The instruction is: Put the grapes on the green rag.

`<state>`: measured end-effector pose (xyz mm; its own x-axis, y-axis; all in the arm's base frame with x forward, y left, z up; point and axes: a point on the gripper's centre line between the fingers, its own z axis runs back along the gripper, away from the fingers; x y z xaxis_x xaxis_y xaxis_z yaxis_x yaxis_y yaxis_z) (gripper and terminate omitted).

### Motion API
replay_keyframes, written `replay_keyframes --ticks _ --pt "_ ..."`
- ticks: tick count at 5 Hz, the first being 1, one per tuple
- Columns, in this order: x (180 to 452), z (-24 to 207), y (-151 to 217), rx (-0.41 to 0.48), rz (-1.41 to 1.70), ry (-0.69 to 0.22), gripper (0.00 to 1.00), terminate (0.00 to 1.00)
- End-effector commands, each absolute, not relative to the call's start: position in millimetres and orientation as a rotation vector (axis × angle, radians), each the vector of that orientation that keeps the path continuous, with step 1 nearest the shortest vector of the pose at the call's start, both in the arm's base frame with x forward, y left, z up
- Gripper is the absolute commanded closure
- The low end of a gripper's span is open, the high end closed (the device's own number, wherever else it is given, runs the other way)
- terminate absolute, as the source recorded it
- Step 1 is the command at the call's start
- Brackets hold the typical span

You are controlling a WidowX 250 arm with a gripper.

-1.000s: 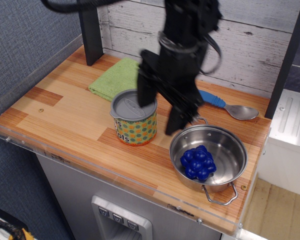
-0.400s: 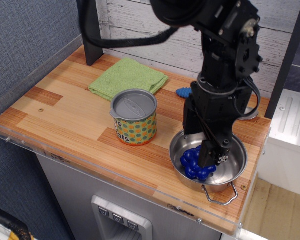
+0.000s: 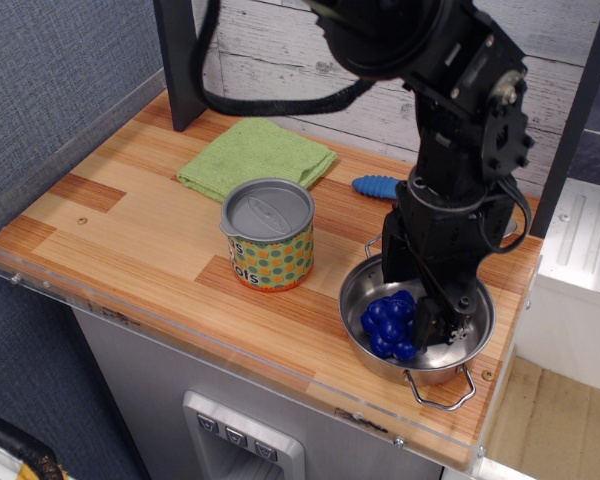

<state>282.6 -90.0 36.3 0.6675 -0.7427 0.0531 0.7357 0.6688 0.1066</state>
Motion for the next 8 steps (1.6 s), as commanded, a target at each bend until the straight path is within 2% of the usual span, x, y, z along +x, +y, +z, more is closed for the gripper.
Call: replay_keyframes --ticks 1,3,4,6,8 --pt "278 38 -88 0.093 -0.802 -0.097 0.0 0.0" --pt "278 30 -81 0.083 -0.725 -0.075 0.0 0.0" --pt "277 30 -81 0.067 -0.695 -0.078 1.0 0.0" --pt "277 38 -80 0.062 -0.674 -0.083 1.0 0.0" --pt "279 61 -82 0.095 -0.641 -0.09 1.0 0.0"
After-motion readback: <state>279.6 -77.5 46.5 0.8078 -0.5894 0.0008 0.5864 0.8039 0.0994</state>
